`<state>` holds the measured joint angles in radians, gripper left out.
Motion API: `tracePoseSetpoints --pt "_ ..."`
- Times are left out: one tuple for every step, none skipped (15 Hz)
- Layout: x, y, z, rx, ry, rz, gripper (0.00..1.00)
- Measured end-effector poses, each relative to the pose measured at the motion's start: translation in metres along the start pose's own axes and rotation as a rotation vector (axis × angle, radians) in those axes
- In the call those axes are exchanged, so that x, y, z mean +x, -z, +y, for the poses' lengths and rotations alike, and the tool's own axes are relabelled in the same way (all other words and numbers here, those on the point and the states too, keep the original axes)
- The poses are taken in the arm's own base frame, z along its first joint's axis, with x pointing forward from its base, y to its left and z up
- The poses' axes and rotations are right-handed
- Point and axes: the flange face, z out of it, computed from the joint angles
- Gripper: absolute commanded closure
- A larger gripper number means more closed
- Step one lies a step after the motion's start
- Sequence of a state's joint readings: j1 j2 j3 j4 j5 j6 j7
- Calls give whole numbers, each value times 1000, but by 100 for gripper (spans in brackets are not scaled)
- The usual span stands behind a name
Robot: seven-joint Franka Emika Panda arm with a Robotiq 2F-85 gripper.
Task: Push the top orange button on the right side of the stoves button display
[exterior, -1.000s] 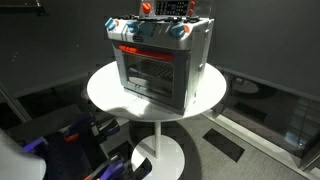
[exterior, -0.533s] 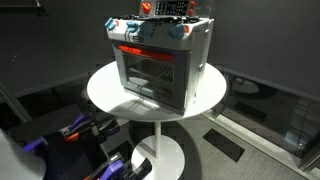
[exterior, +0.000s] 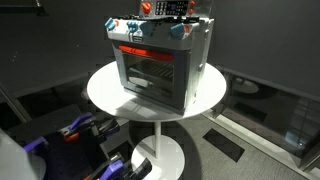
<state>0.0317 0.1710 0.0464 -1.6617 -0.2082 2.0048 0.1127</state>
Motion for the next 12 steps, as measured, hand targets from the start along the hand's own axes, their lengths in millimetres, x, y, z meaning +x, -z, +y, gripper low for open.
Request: tracePoseSetpoints --pt "3 -1 1 0 -6 1 0" --pt "5 -3 1 -1 -10 0 0" --pt "7 -5 1 -1 -13 -1 0" --pt "8 -6 1 -1 -18 -2 0" --pt "10 -8 1 -1 -22 -5 0" --pt "10 -10 1 -2 -24 -9 0" --pt "11 -12 0 -2 -25 -14 0" --pt "11 -13 0 -3 -26 -18 0" --pt "11 -14 -1 -3 -26 -22 0" --pt "11 -14 -1 -4 -26 -27 0" --pt "11 -15 -1 -4 -26 -30 0" --pt "12 -15 -1 -5 -26 -34 0"
